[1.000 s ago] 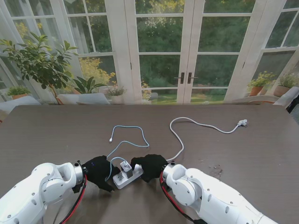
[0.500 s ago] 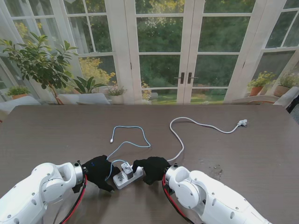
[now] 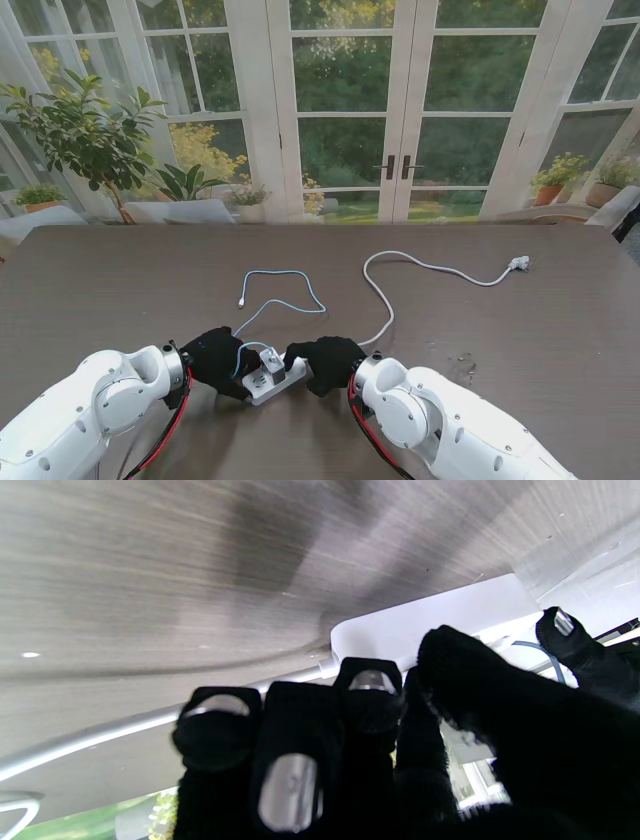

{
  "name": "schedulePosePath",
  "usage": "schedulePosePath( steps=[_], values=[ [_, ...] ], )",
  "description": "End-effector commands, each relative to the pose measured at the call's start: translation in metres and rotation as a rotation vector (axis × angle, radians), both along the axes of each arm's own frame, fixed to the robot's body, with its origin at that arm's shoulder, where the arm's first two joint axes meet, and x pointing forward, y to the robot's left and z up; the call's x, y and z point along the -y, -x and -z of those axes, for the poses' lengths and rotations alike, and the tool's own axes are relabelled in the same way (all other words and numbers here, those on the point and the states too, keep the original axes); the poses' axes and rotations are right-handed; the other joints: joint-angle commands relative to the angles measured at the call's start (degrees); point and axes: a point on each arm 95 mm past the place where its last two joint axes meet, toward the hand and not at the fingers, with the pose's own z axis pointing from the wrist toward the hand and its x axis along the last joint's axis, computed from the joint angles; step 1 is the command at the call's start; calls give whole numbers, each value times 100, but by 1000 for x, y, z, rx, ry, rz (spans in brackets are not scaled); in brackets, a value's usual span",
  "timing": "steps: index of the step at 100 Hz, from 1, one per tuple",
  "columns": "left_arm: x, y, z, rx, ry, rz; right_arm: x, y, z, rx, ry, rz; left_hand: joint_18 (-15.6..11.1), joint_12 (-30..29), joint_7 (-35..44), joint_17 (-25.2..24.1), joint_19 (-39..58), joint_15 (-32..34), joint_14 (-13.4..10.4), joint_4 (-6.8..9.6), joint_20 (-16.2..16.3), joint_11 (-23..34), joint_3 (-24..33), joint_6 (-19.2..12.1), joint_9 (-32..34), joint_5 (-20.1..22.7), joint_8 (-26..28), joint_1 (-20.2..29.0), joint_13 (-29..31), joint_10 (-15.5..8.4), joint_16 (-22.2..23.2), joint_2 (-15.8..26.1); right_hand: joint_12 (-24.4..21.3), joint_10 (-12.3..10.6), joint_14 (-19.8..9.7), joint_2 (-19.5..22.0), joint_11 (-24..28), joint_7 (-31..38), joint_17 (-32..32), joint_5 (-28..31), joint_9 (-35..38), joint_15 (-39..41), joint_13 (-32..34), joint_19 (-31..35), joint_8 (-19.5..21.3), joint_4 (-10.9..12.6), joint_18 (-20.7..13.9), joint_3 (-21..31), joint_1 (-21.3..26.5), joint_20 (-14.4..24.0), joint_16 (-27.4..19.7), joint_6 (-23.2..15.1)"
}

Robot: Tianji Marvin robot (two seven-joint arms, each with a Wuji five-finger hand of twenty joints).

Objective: Set up the charging station

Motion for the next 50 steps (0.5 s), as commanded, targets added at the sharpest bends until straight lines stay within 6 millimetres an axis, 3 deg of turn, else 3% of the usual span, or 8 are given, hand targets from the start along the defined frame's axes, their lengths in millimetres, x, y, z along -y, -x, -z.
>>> schedulePosePath(
  steps=[1, 22, 33, 43, 50],
  values=[
    [-12, 21, 45, -133, -100, -21, 12, 16, 32, -78, 70, 8, 68, -222, -236, 86, 325, 15, -77, 47, 140, -459, 165, -59, -9, 925, -434, -25, 122, -49, 56, -161, -14, 35, -32, -223, -3, -1697, 68, 1212, 162, 277, 187, 554, 358, -85, -21, 696, 154, -11, -2706, 1370],
    [-5, 20, 51, -101, -111, -17, 12, 16, 32, -78, 65, 15, 141, 365, -3, 297, 653, 564, -107, 45, 320, 61, 200, -55, 125, 981, -340, -3, 382, -151, 359, -174, -22, 40, -44, -218, 1, -1691, 55, 1212, 153, 262, 188, 545, 360, -86, -15, 696, 153, -11, -2713, 1388],
    [-2, 20, 53, -52, -134, 3, 12, 16, 32, -78, 64, 21, 199, 903, 564, 687, 967, 1038, -257, -23, 401, 537, 815, -198, 349, 983, -107, 192, 788, -354, 534, -524, -26, 49, -33, -225, -2, -1691, 49, 1219, 148, 259, 187, 541, 359, -87, -7, 696, 151, -11, -2714, 1414],
    [2, 20, 57, -47, -143, -7, 13, 18, 30, -78, 63, 27, 248, 1022, 1098, 963, 1124, 1222, -297, -65, 379, 720, 1077, -330, 620, 1126, 48, 355, 1118, -455, 543, -608, -28, 50, -23, -234, 0, -1689, 49, 1235, 149, 253, 186, 539, 358, -88, 1, 696, 155, -10, -2717, 1408],
    [3, 19, 61, -29, -140, -21, 14, 18, 29, -80, 63, 28, 307, 1007, 1369, 1149, 1212, 1292, -300, -473, 304, 738, 981, -488, 797, 1219, -95, 734, 1333, -494, 484, -711, -33, 53, -20, -223, -7, -1689, 49, 1245, 144, 244, 187, 538, 357, -90, 2, 696, 159, -10, -2720, 1411]
  ],
)
